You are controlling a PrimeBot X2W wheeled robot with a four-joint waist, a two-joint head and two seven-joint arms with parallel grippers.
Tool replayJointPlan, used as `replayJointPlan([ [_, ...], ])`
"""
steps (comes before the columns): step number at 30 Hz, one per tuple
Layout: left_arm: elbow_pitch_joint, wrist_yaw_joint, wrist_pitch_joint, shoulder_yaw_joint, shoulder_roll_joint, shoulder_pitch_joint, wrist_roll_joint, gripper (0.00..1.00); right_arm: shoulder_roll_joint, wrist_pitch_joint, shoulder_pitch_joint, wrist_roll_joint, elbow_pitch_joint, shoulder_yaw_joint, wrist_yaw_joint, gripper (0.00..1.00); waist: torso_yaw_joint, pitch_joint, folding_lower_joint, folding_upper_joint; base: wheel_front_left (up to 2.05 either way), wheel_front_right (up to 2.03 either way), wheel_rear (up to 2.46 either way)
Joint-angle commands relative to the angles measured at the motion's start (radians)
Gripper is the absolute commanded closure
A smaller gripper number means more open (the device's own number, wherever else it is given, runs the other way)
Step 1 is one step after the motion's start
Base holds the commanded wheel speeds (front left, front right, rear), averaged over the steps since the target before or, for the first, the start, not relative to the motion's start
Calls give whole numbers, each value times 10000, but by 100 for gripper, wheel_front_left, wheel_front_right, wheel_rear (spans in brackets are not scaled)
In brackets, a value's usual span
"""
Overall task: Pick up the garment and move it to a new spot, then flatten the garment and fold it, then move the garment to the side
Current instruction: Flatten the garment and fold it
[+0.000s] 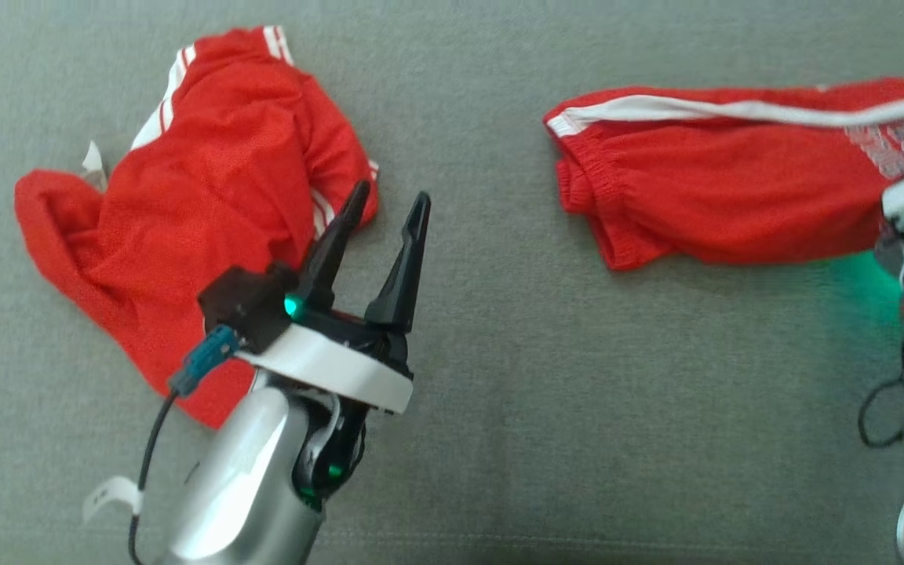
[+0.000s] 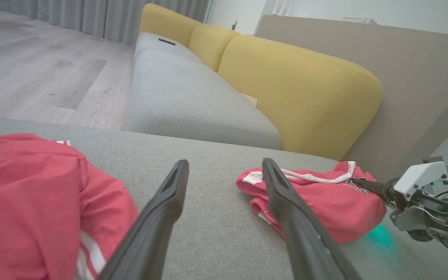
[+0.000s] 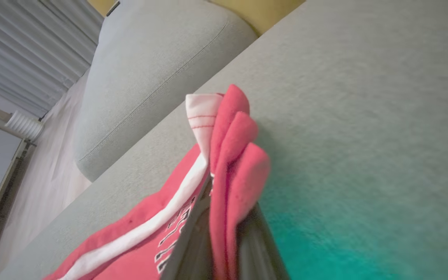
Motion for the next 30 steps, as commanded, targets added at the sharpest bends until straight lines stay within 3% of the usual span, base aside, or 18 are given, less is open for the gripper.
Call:
replayJointPlan([
  [1,-273,-26,-51,361,91,-18,10,0,-92,-243,74,17,-272,46,-9,100,-229,-292,1,0,0,0,0],
  [11,-216,-29,-51,358,91,502,-23,0,-154,-1057,1458,-599,-70,-1437,-9,100,-554,-1059,1,0,0,0,0],
  [16,-285,-34,-51,468,91,689,17,0,133,-1143,1717,-1132,-275,-2222,-9,100,-603,-1113,1,0,0,0,0],
  [25,-212,-71,-51,510,91,752,88,0,629,-1045,1712,-1435,-1024,-2319,-9,100,-599,-1115,1,0,0,0,0],
  [30,-146,-65,-51,533,91,751,112,0,1019,-1053,1806,-984,-1773,-1588,-9,100,-573,-1314,1,0,0,0,0],
])
